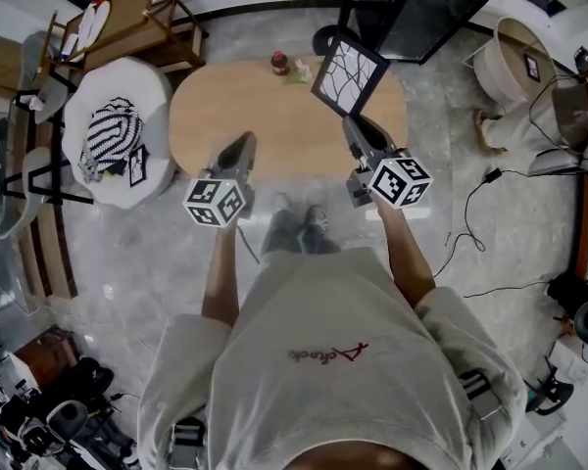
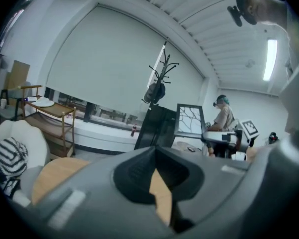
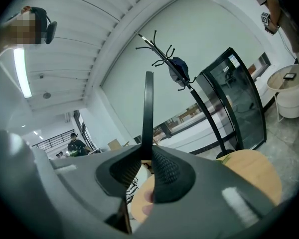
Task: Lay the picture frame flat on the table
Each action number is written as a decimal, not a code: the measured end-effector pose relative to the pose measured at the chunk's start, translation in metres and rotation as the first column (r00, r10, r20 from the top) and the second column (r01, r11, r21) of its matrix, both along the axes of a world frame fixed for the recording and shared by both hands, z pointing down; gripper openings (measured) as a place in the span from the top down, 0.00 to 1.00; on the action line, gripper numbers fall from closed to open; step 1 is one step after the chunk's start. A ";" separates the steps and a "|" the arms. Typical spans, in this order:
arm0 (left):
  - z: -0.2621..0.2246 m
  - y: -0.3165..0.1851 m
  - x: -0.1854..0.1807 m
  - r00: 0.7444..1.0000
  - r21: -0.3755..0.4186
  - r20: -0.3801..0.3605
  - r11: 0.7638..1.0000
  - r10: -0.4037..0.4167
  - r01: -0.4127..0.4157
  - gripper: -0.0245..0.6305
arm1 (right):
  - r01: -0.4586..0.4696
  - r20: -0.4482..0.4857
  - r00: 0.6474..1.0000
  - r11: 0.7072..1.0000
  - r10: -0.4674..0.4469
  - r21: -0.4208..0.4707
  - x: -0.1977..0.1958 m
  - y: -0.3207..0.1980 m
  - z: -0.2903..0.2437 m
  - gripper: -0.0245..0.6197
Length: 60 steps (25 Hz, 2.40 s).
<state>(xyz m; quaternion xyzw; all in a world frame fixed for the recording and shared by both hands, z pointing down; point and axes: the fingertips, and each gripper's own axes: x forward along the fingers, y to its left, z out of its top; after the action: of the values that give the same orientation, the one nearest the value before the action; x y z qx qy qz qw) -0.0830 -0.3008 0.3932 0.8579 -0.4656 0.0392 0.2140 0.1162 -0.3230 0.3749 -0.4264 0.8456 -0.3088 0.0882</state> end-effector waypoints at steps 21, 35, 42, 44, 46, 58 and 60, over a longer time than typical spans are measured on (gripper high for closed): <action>0.093 -0.025 -0.022 0.999 -0.112 -0.031 0.993 0.024 -0.027 0.96 | 0.000 -0.037 0.999 0.994 -0.004 -0.106 -0.034 -0.021 0.087 0.86; 0.168 -0.030 -0.012 0.998 -0.184 -0.053 0.982 0.025 -0.034 0.96 | 0.013 -0.038 0.999 0.980 -0.021 -0.197 -0.041 -0.019 0.170 0.86; 0.227 -0.020 -0.025 0.998 -0.225 -0.063 0.974 0.016 -0.030 0.96 | 0.018 -0.046 0.998 0.966 -0.031 -0.257 -0.058 -0.003 0.234 0.86; 0.252 -0.010 -0.035 0.998 -0.239 -0.065 0.970 0.015 -0.030 0.96 | 0.021 -0.052 0.998 0.962 -0.036 -0.273 -0.070 0.008 0.259 0.86; 0.276 -0.002 -0.042 0.998 -0.255 -0.065 0.967 0.013 -0.029 0.96 | 0.025 -0.059 0.997 0.958 -0.043 -0.286 -0.078 0.016 0.282 0.86; 0.329 -0.006 -0.023 0.997 -0.315 -0.074 0.949 -0.007 -0.017 0.96 | 0.050 -0.086 0.992 0.923 -0.089 -0.382 -0.067 0.025 0.348 0.86; 0.337 -0.005 -0.018 0.997 -0.321 -0.076 0.947 -0.008 -0.017 0.96 | 0.054 -0.091 0.991 0.913 -0.099 -0.404 -0.064 0.028 0.364 0.86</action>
<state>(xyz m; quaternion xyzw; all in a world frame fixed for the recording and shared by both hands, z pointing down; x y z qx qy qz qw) -0.1009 -0.3062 0.7299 0.8135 -0.4423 0.0824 0.3685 0.0519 -0.2946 0.7388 -0.4182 0.7840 -0.4548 -0.0594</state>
